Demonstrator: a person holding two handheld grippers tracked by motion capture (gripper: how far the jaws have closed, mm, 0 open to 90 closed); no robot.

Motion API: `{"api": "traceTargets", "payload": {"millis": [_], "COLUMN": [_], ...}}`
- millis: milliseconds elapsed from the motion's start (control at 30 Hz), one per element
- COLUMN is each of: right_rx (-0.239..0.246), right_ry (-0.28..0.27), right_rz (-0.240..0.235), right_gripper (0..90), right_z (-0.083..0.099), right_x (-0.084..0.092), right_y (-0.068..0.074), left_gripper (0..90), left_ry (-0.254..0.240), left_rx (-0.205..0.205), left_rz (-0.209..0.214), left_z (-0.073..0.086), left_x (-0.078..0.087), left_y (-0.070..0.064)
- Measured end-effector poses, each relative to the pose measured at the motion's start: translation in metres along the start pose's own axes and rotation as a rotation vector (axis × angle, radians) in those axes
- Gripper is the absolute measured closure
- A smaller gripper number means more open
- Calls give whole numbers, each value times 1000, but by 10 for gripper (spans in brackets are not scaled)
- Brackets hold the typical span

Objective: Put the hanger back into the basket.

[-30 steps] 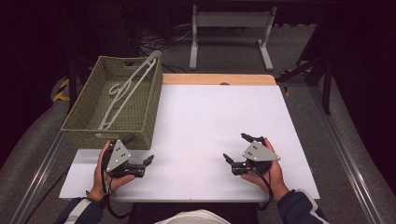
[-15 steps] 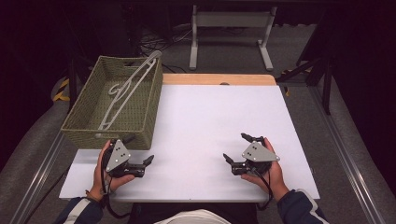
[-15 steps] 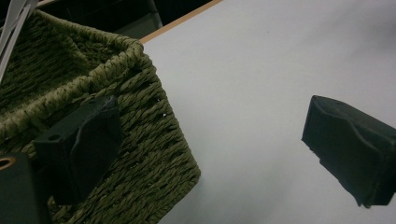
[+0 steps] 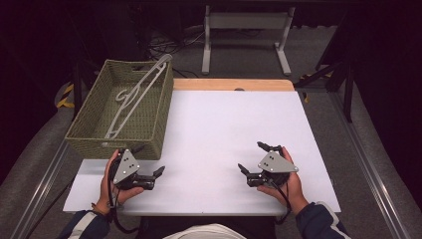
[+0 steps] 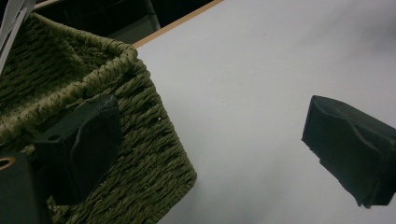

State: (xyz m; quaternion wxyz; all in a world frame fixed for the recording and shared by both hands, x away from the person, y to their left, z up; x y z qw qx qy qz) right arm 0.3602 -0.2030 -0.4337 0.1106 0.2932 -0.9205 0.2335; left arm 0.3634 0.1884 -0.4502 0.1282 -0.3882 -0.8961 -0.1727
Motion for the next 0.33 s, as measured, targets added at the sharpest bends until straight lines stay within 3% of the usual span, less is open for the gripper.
{"api": "traceTargets", "payload": {"millis": [333], "right_rx": [3], "right_ry": [7], "right_rz": [4], "right_gripper": [90], "right_z": [2], "right_x": [-1], "right_y": [-1], "left_gripper": [56], "left_ry": [-1], "left_rx": [4], "left_rz": [-5], "left_z": [-1], "left_x": [-2], "left_y": [0]}}
Point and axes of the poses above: each handheld gripper's, and its own axes: x roughly backward along the jaws, z roughly out of its underside, y roughly to its left, the point moved 3 cm from there along -x, roughly forward along the jaws, and after that the axes turned 3 degrees about z, right-handed, at the moved point
